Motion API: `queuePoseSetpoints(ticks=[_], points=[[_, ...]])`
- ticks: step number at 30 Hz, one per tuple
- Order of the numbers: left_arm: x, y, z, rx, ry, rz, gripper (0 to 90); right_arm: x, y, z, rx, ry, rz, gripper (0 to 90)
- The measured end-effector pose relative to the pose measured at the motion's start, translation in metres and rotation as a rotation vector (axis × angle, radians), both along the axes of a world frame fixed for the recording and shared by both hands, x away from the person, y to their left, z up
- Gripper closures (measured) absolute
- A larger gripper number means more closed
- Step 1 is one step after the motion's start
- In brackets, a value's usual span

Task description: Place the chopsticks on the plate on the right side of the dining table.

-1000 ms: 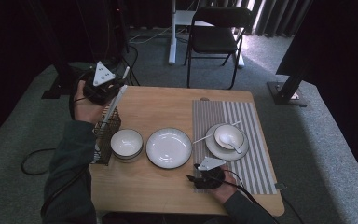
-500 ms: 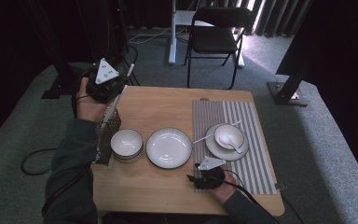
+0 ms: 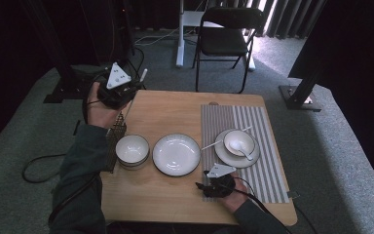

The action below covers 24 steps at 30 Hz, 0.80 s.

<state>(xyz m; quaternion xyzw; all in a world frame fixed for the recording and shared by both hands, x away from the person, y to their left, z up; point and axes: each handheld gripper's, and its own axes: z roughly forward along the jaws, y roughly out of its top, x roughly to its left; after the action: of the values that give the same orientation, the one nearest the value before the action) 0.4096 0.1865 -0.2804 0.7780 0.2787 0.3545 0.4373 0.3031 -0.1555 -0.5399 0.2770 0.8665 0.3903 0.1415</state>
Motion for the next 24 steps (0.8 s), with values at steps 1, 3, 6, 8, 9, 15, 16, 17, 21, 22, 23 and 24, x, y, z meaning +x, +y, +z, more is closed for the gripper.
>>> queuePoseSetpoints(ticks=[1, 3, 6, 8, 9, 15, 16, 17, 21, 22, 23, 24], points=[[0.000, -0.001, -0.001, -0.001, 0.002, -0.004, 84.5, 0.000, 0.000, 0.000, 0.000, 0.003, -0.003, 41.9], [0.000, -0.005, -0.003, -0.001, 0.007, -0.013, 84.5, 0.000, 0.000, 0.000, -0.002, 0.003, -0.004, 42.3], [0.001, -0.009, -0.006, -0.012, 0.013, -0.025, 84.5, 0.000, 0.000, 0.000, -0.002, 0.002, -0.006, 43.0], [0.002, -0.012, -0.008, -0.018, 0.019, -0.033, 84.5, 0.000, 0.000, 0.000, -0.002, 0.003, -0.008, 43.3], [0.002, -0.013, -0.009, -0.014, 0.020, -0.035, 84.5, 0.000, 0.000, 0.000, -0.001, 0.002, -0.009, 43.5], [0.002, -0.020, -0.012, -0.022, 0.027, -0.050, 84.5, 0.000, -0.001, 0.000, -0.002, 0.000, -0.012, 44.4], [0.002, -0.021, -0.013, -0.023, 0.027, -0.053, 84.5, 0.000, -0.001, 0.000, -0.002, 0.000, -0.013, 45.1], [0.002, -0.022, -0.013, -0.025, 0.029, -0.055, 84.5, 0.000, -0.001, 0.000, -0.003, 0.001, -0.013, 46.1], [0.002, -0.024, -0.016, -0.035, 0.035, -0.063, 84.5, 0.001, -0.002, 0.001, 0.006, 0.018, -0.016, 50.1], [0.002, -0.024, -0.016, -0.037, 0.038, -0.065, 84.5, 0.001, -0.002, 0.001, 0.008, 0.021, -0.017, 50.4], [0.002, -0.025, -0.017, -0.038, 0.039, -0.066, 84.5, 0.001, -0.002, 0.001, 0.007, 0.022, -0.016, 50.6], [0.002, -0.025, -0.018, -0.037, 0.040, -0.069, 84.5, 0.001, -0.002, 0.001, 0.006, 0.022, -0.016, 50.5]])
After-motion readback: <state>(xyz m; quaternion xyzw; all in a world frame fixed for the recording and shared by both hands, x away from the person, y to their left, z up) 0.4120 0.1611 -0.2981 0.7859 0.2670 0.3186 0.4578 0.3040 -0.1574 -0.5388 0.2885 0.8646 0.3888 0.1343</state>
